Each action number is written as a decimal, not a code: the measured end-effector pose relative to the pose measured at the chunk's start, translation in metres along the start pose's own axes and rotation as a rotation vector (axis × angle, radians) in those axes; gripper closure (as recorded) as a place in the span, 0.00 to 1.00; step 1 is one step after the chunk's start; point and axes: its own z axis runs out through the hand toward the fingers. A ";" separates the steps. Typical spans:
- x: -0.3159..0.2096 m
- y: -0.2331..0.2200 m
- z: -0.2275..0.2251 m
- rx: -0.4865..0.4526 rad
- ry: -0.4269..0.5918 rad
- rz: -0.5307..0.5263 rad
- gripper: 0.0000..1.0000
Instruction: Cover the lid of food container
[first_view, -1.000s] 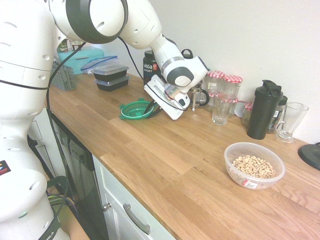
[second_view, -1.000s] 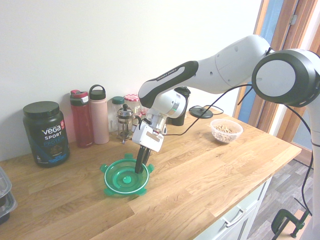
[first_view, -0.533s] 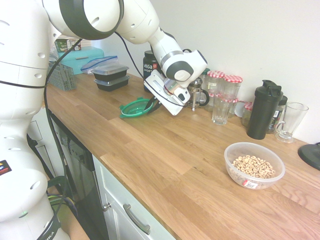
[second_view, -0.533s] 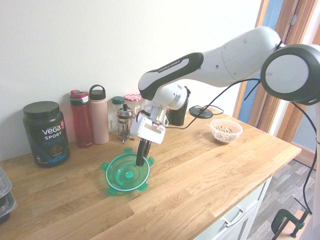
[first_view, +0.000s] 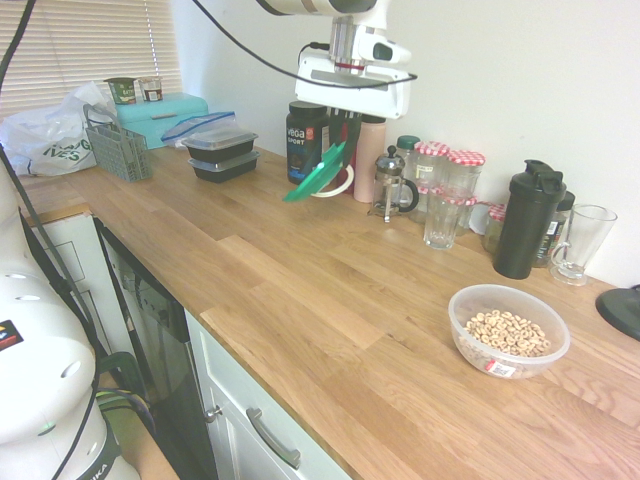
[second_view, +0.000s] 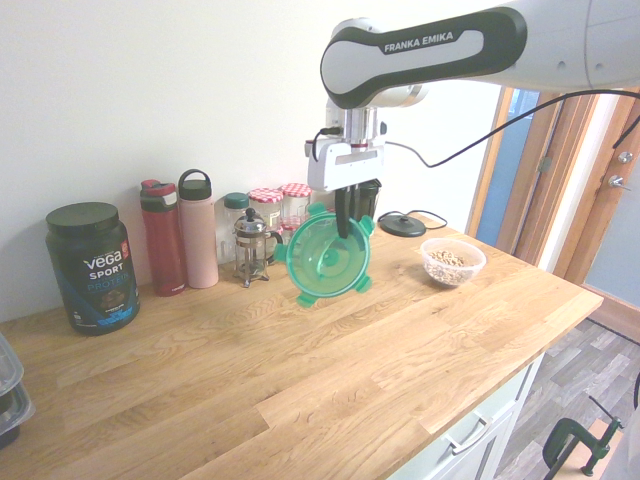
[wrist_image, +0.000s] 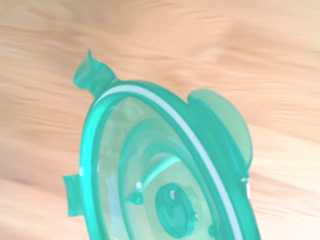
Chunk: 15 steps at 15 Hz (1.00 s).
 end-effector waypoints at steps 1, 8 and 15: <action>0.004 0.008 -0.004 -0.052 0.051 0.005 1.00; 0.028 0.042 0.007 -0.416 0.362 0.069 1.00; 0.054 0.101 0.000 -0.744 0.625 0.285 1.00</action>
